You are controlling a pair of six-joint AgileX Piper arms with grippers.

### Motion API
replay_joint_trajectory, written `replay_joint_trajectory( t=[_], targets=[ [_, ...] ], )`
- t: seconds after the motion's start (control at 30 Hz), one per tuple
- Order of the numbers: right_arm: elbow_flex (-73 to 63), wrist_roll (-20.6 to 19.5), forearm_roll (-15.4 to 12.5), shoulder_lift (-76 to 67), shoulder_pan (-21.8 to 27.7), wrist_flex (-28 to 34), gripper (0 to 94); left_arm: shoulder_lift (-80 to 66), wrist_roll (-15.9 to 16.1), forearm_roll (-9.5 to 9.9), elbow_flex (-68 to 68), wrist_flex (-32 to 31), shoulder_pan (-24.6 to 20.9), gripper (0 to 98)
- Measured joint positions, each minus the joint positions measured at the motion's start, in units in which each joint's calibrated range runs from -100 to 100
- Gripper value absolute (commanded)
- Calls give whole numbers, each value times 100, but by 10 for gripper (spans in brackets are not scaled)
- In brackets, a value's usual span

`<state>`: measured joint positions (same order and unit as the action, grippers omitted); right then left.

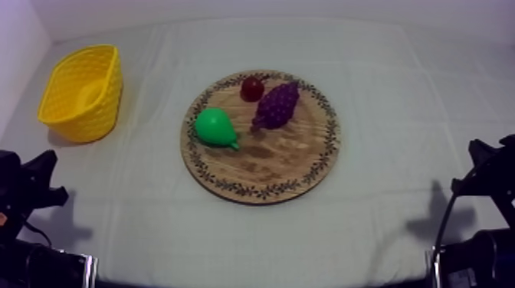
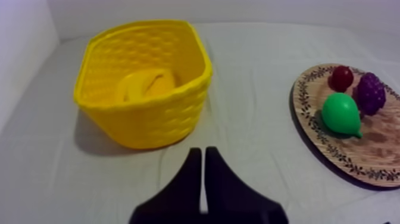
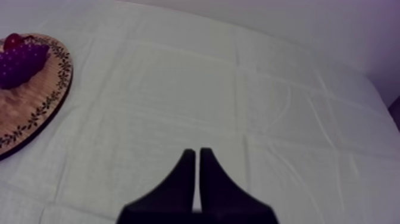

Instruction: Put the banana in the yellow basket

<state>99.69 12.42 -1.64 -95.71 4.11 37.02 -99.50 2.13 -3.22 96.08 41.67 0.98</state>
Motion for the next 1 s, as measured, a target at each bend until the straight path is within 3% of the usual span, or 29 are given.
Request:
replay_joint_trajectory(
  t=[0.13,0.27,0.43,1.0],
  targets=[
    [0,-6,0,0,0,0,6,-16,-254,78,92,-161,18,2],
    [0,-6,0,0,0,0,6,-22,-781,394,309,-652,-28,2],
    [0,-6,0,0,0,0,6,-22,-1188,517,356,-931,-62,2],
    [0,-6,0,0,0,0,6,-22,-1204,536,369,-968,-74,2]
  ],
)
